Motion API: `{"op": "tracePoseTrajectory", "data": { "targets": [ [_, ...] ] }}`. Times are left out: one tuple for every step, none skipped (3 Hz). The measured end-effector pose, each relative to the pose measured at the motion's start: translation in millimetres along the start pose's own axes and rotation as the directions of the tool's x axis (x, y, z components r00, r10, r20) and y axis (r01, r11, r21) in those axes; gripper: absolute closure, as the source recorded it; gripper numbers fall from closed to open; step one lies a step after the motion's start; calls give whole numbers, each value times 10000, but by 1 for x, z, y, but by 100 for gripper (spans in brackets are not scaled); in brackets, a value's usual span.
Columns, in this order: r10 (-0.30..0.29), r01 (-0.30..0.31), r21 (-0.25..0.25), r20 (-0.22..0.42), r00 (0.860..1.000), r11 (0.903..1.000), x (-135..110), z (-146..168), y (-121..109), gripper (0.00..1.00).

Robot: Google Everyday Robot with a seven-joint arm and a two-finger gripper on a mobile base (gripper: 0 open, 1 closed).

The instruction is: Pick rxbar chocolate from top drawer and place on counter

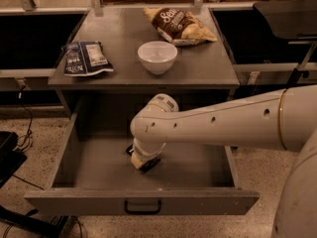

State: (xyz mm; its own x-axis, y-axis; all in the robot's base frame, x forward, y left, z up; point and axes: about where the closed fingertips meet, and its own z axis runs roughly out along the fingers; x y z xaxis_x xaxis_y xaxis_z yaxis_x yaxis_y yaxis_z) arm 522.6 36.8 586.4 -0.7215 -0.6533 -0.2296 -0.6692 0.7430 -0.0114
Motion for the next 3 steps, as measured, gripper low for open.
{"op": "tracePoseTrajectory", "data": {
  "targets": [
    [0,0,0,0,10000,10000,-2,-9,0,100],
    [-1,1,0,0,10000,10000,-3,-12,0,100],
    [-504,503,32,110,9987,9987,-12,-46,-3,100]
  ]
}}
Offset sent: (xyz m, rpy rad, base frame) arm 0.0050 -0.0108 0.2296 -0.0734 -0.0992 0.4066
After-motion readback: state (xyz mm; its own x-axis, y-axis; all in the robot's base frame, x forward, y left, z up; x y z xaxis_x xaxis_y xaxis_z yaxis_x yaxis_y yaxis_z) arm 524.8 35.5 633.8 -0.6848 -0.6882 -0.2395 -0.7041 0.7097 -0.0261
